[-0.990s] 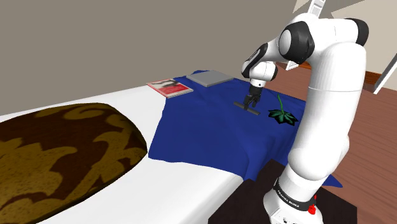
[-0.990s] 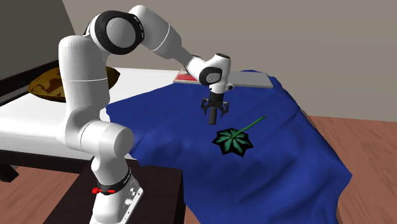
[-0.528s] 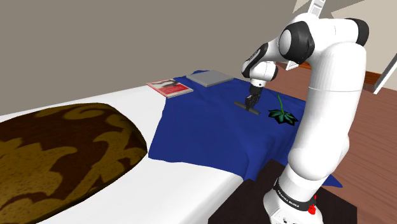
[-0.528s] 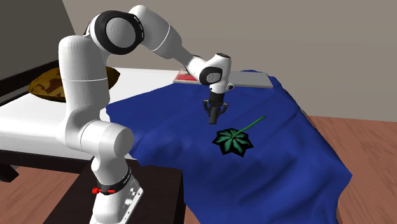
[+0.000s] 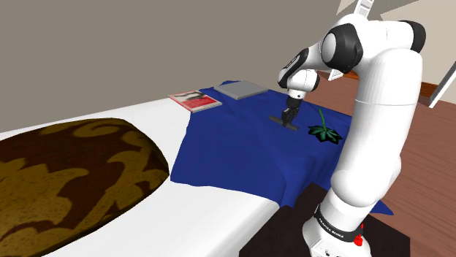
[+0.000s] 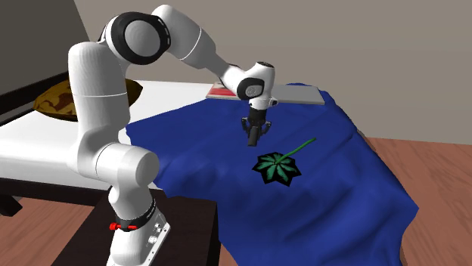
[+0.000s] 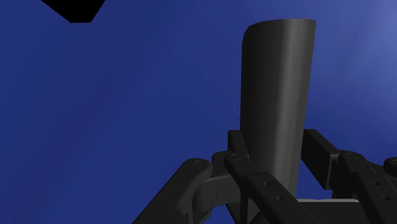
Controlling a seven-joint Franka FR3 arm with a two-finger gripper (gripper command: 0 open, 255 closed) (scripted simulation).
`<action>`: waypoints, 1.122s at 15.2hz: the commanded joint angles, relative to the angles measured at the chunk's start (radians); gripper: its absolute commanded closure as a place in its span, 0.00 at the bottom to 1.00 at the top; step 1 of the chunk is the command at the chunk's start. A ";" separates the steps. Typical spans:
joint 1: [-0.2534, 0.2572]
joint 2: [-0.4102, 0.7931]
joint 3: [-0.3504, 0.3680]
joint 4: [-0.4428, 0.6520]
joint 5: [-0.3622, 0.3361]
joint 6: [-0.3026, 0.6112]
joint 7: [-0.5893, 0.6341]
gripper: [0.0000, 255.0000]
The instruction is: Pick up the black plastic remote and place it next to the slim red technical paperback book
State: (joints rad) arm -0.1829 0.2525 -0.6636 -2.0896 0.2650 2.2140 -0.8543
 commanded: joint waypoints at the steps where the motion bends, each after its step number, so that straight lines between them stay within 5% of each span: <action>1: 0.006 -0.017 -0.005 0.005 -0.016 -0.019 0.012 1.00; 17: 0.058 -0.128 -0.011 0.083 -0.112 -0.172 0.131 1.00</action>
State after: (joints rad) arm -0.1361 0.1287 -0.6815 -2.0046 0.1558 2.0415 -0.7429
